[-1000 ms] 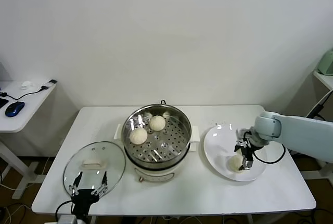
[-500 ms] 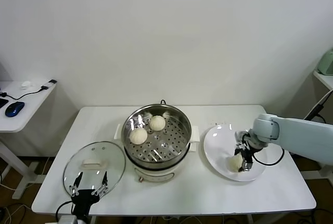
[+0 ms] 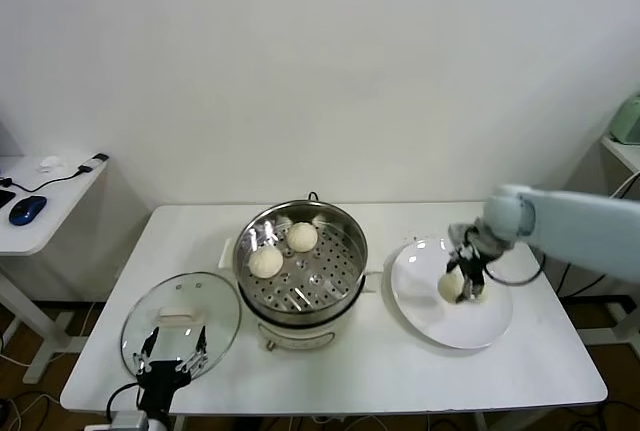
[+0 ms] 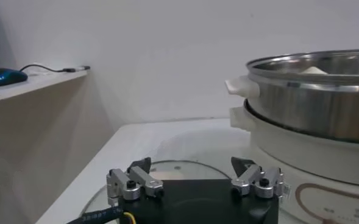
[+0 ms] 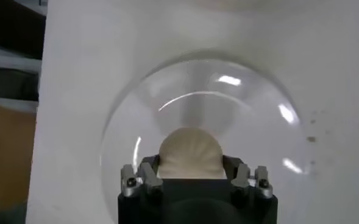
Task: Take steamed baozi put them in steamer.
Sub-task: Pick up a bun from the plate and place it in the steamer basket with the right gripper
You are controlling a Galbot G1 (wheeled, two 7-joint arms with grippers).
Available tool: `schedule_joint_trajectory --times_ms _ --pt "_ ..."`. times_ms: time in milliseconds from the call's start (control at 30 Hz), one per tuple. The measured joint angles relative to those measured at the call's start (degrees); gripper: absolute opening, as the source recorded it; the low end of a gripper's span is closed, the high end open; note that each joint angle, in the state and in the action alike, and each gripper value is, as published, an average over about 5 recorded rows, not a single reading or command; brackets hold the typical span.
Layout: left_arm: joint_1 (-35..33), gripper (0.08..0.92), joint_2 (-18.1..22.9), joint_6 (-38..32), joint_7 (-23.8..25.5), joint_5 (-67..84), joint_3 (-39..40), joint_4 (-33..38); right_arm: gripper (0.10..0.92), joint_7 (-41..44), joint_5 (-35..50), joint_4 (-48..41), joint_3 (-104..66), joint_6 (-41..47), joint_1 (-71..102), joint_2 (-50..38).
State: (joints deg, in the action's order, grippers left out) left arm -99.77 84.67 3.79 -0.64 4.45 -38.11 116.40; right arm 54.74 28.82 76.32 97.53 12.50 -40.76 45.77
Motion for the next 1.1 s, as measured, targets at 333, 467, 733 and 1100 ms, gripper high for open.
schedule_joint_trajectory --times_ms 333,467,733,1100 --pt "-0.2 0.823 -0.1 0.0 0.0 -0.2 0.3 0.5 0.687 4.4 2.5 5.5 -2.1 -10.7 -13.6 10.7" --pt "-0.4 0.823 -0.1 -0.1 0.0 -0.2 0.3 0.7 0.687 4.6 -0.4 9.4 -3.6 -15.6 -14.9 15.1" --pt "-0.4 0.823 -0.4 0.0 0.1 -0.4 0.3 0.8 0.687 2.1 -9.9 13.0 -4.8 -23.1 -12.0 22.6" --pt "-0.7 0.823 -0.5 0.0 0.1 -0.4 -0.1 0.7 0.687 -0.8 -18.9 9.2 -5.9 -28.9 -3.9 31.2"
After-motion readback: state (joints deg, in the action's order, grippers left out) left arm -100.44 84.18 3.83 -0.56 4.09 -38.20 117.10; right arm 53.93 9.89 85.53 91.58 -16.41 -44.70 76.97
